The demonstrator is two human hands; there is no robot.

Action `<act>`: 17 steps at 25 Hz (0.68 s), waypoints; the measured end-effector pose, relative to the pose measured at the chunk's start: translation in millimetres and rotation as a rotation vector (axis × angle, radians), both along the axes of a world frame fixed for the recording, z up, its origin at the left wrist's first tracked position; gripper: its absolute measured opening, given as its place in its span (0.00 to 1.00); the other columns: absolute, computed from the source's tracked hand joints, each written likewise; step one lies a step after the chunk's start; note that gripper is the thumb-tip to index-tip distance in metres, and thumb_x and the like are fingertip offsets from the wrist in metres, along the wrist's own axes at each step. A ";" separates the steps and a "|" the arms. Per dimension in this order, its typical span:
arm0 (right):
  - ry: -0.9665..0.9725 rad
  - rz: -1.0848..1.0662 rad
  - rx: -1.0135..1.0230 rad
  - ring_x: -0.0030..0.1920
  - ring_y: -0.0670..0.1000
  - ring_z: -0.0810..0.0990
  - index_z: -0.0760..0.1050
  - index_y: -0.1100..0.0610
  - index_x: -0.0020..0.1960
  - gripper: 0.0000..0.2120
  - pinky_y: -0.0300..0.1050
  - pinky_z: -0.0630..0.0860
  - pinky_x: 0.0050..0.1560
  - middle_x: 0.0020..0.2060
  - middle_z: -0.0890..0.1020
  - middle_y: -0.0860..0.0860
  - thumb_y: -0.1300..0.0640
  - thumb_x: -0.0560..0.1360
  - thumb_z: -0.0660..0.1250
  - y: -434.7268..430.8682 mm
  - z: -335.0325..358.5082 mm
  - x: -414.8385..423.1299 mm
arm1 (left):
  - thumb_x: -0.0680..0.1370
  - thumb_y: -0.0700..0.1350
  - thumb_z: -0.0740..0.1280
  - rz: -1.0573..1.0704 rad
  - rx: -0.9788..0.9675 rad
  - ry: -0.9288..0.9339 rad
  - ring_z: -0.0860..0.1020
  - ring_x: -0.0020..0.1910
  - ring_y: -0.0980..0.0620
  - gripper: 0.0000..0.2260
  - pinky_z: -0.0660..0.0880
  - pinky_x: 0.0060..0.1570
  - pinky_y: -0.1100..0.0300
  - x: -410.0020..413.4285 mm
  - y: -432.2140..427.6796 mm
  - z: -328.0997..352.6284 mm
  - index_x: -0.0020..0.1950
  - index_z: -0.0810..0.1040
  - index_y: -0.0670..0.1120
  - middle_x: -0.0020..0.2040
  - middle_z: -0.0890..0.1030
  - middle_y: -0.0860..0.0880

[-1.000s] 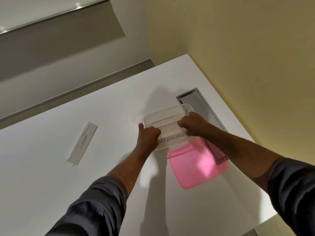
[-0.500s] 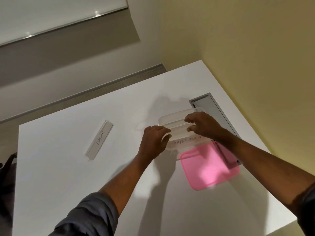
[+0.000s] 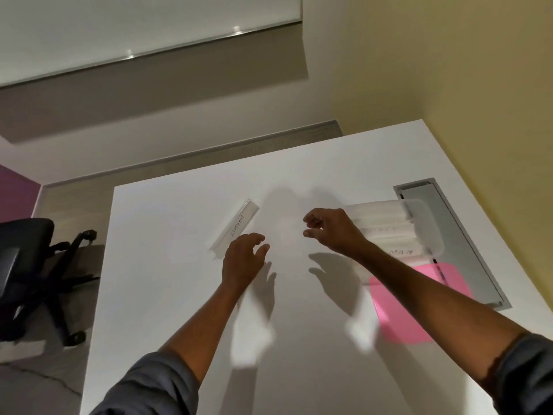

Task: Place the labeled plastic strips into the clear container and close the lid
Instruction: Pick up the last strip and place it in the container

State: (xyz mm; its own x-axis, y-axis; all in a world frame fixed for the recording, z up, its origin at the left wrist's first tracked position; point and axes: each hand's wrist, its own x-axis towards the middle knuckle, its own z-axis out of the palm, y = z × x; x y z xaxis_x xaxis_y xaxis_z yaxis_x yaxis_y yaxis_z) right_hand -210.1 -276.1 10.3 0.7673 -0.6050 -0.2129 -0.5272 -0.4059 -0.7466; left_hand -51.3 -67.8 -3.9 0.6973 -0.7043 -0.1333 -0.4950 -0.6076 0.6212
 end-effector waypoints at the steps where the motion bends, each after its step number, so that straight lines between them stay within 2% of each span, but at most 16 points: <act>1: 0.006 0.004 0.028 0.49 0.45 0.87 0.85 0.53 0.55 0.14 0.47 0.84 0.56 0.46 0.88 0.48 0.53 0.71 0.81 11.8 -2.5 14.3 | 0.80 0.46 0.75 0.038 0.027 0.008 0.85 0.56 0.46 0.11 0.81 0.60 0.46 11.9 13.7 -1.4 0.61 0.86 0.46 0.56 0.88 0.48; 5: 0.050 0.062 0.084 0.49 0.45 0.85 0.85 0.53 0.56 0.15 0.45 0.83 0.57 0.46 0.87 0.47 0.53 0.71 0.81 52.0 -16.1 61.4 | 0.79 0.45 0.76 0.151 0.123 0.013 0.82 0.64 0.42 0.19 0.80 0.64 0.44 47.6 54.1 -11.0 0.69 0.81 0.44 0.66 0.82 0.44; 9: 0.100 0.112 0.121 0.49 0.46 0.85 0.85 0.54 0.55 0.14 0.47 0.83 0.55 0.46 0.86 0.48 0.53 0.71 0.80 79.1 -33.6 94.8 | 0.77 0.44 0.78 0.226 0.149 0.027 0.80 0.67 0.40 0.28 0.79 0.65 0.45 76.7 65.2 -24.3 0.75 0.75 0.42 0.71 0.77 0.41; 12: 0.134 0.137 0.111 0.49 0.48 0.85 0.85 0.55 0.55 0.15 0.47 0.83 0.55 0.46 0.87 0.49 0.54 0.70 0.80 89.0 -47.5 112.2 | 0.77 0.46 0.78 0.201 0.242 0.090 0.77 0.72 0.40 0.32 0.75 0.69 0.46 96.8 58.0 -35.6 0.78 0.73 0.43 0.73 0.77 0.41; 17: 0.171 0.130 0.125 0.49 0.48 0.85 0.85 0.55 0.55 0.14 0.46 0.82 0.55 0.46 0.87 0.50 0.54 0.70 0.79 90.6 -68.7 130.1 | 0.76 0.45 0.76 0.184 0.288 0.082 0.79 0.66 0.39 0.23 0.79 0.62 0.47 111.8 48.8 -55.7 0.70 0.79 0.42 0.66 0.82 0.40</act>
